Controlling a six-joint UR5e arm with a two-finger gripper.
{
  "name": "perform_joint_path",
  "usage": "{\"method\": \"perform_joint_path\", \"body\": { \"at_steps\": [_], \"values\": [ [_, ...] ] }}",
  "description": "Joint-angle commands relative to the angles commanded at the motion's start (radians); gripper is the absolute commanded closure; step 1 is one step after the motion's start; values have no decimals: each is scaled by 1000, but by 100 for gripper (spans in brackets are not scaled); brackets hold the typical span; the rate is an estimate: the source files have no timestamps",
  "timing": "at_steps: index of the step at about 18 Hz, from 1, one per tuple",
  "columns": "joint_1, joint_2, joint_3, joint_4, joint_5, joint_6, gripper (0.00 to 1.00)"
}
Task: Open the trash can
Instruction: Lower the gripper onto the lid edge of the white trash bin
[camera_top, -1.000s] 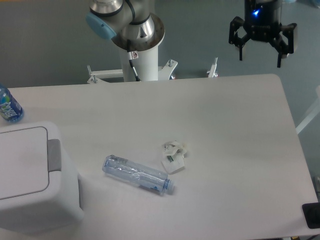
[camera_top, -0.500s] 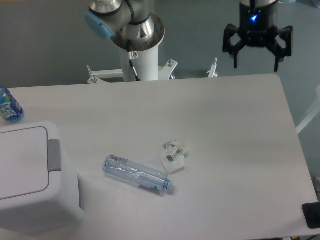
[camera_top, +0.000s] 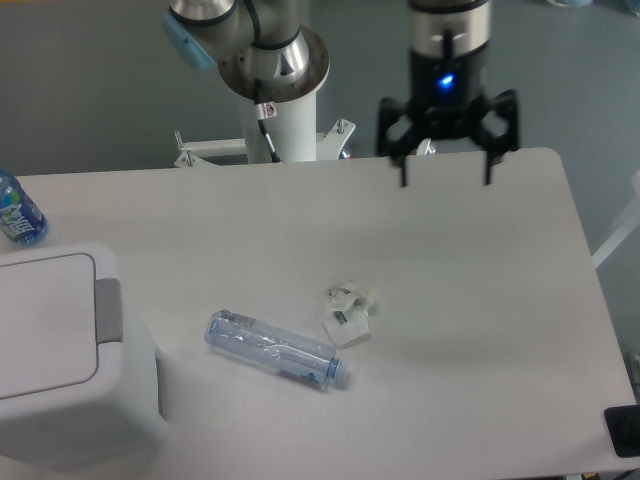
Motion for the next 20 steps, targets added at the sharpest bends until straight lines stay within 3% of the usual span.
{"method": "perform_joint_path", "body": {
  "at_steps": [4, 8, 13, 16, 20],
  "values": [
    [-78, -48, 54, 32, -52, -251, 0],
    [-143, -74, 60, 100, -109, -425, 0],
    [-210, -111, 68, 121, -162, -511, 0],
    [-215, -123, 69, 121, -268, -547, 0],
    [-244, -137, 52, 123, -284, -557, 0]
  ]
}}
